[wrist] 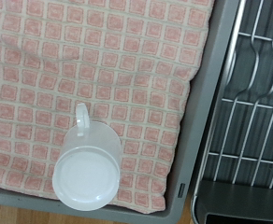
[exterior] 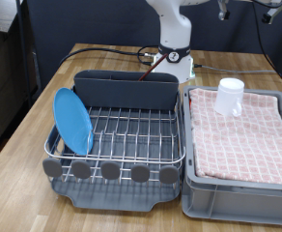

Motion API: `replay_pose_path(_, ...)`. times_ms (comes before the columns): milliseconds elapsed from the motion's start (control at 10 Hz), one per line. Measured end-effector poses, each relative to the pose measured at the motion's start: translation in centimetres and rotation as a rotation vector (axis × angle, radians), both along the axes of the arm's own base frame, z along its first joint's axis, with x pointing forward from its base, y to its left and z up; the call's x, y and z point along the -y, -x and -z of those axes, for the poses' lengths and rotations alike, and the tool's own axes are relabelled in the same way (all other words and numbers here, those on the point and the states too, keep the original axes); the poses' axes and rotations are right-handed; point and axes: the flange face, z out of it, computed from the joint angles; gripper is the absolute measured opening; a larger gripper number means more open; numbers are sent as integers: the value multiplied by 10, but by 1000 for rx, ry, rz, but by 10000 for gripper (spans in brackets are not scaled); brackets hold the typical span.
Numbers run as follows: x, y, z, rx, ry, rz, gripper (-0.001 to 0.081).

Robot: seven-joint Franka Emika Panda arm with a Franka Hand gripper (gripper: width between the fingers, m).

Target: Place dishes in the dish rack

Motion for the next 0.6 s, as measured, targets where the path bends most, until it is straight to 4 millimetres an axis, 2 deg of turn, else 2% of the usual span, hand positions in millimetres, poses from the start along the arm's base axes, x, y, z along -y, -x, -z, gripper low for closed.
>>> replay_pose_path(300,-23,4,13,-31,12,-32,803)
replay_pose_path(600,-38,2,52,-124,31,-31,803)
